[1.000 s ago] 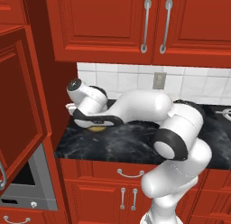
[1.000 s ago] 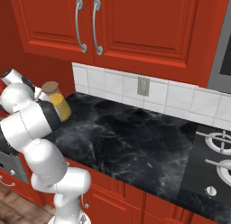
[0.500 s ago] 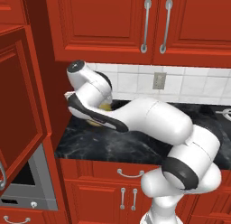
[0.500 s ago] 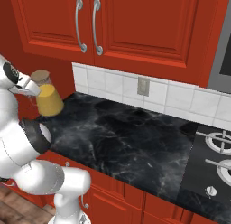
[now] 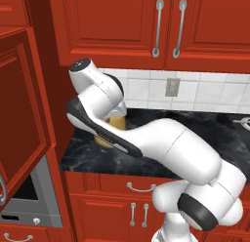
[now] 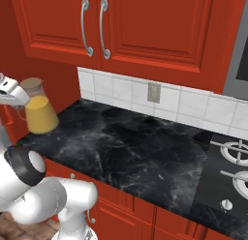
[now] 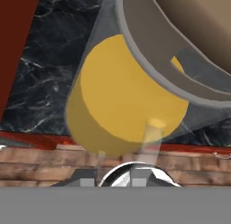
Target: There is a tray on the dining counter. Grab the cup, mug, and pitcher and place them on the tray. The pitcher may be placed next to the tray if it cannot fit the tray.
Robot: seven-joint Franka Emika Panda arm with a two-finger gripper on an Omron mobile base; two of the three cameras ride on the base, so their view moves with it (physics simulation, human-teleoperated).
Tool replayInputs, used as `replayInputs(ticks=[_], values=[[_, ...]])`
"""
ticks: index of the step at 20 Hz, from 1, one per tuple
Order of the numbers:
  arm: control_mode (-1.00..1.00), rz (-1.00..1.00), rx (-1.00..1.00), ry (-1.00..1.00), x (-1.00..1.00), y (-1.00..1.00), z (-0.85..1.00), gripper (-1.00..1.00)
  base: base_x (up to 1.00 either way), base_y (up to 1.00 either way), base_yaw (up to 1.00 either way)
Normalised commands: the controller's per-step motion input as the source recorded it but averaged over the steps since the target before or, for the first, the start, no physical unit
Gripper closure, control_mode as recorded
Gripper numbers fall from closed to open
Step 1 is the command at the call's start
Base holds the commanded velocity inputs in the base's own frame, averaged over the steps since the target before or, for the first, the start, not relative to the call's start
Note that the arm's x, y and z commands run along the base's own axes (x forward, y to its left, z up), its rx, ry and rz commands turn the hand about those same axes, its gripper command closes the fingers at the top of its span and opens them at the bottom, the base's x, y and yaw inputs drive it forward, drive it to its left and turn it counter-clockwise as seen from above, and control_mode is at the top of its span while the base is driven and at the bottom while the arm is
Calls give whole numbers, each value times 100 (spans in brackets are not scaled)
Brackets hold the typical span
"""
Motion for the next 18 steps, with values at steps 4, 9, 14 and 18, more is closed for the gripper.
replayInputs(ticks=[4,9,14,18], values=[[-100,3,-1,0,-58,12,1,100,0,0,0],[-100,7,0,0,-41,26,20,100,0,0,0],[-100,11,0,0,-15,20,33,100,0,0,0],[-100,14,0,0,-12,8,26,100,0,0,0]])
